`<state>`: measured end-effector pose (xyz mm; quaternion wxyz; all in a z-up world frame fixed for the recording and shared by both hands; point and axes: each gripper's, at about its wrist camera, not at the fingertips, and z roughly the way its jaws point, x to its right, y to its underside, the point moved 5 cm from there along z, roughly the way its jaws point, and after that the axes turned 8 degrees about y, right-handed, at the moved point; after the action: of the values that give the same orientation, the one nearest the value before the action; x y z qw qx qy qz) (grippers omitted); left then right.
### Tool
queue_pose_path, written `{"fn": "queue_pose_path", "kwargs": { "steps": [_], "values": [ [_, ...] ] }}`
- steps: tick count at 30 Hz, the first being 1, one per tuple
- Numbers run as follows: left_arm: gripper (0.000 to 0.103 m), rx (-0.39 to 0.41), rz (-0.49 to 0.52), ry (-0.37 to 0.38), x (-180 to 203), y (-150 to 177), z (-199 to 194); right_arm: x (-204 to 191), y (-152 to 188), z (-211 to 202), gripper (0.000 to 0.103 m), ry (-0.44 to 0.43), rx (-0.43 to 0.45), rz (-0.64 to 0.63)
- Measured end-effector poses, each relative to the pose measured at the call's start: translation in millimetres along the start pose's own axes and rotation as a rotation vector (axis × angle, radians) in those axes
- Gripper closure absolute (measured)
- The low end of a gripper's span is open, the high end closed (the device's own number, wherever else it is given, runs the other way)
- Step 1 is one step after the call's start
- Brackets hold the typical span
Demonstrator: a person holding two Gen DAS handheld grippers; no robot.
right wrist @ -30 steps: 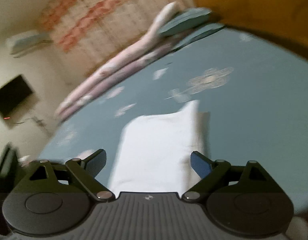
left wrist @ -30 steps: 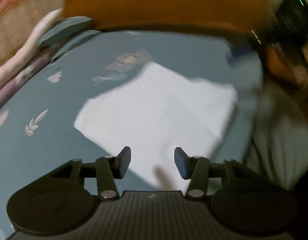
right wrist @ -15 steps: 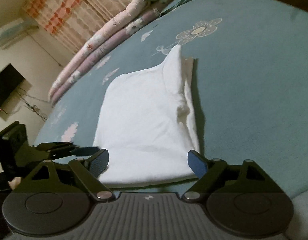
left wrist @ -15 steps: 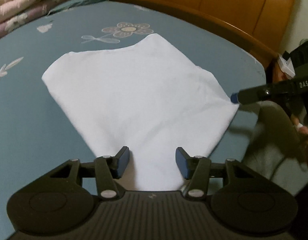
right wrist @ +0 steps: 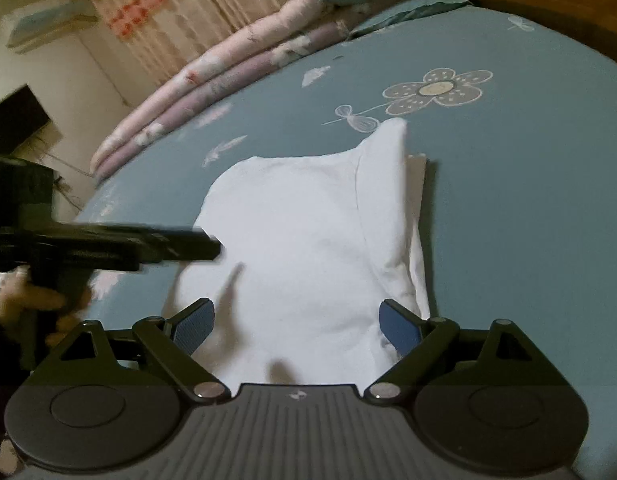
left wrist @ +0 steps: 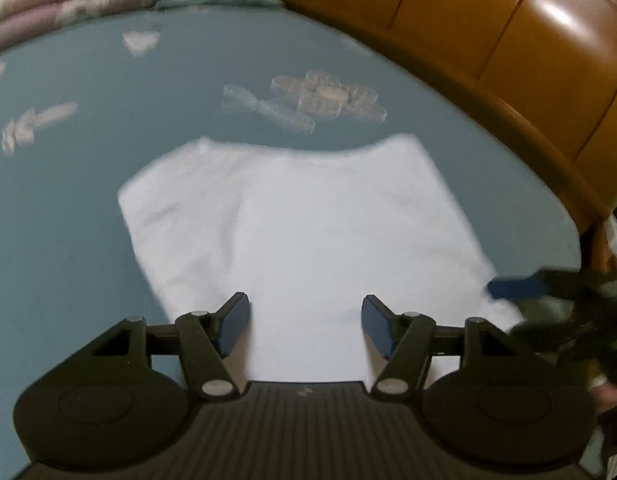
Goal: Fold clothes
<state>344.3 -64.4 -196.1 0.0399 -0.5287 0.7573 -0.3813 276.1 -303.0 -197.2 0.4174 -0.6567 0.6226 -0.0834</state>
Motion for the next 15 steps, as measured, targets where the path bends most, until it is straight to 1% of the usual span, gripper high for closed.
{"fn": "queue_pose_path", "kwargs": {
  "steps": [3,6,9,11,13,15],
  "values": [
    [0.039,0.004,-0.006,0.012,-0.5,-8.9,-7.6,-0.9,-9.7,-8.1,0.011,-0.022,0.007,-0.023],
    [0.037,0.050,0.000,0.001,-2.6,-26.3,-14.0,-7.5,-34.4,-7.9,0.010,-0.021,0.055,-0.084],
    [0.037,0.097,-0.044,0.018,-11.4,-41.3,-12.1,-12.1,-63.2,6.9,0.010,-0.031,0.088,-0.126],
    [0.037,0.115,-0.083,0.033,-18.7,-46.5,-5.5,-11.2,-74.5,23.3,0.010,-0.040,0.085,-0.135],
    [0.037,0.124,-0.119,0.038,-26.8,-46.4,1.6,-5.2,-78.2,41.6,0.010,-0.024,0.070,-0.139],
    [0.037,0.118,-0.152,0.022,-36.7,-39.0,11.1,5.6,-74.4,57.6,0.011,0.014,0.044,-0.127]
  ]
}}
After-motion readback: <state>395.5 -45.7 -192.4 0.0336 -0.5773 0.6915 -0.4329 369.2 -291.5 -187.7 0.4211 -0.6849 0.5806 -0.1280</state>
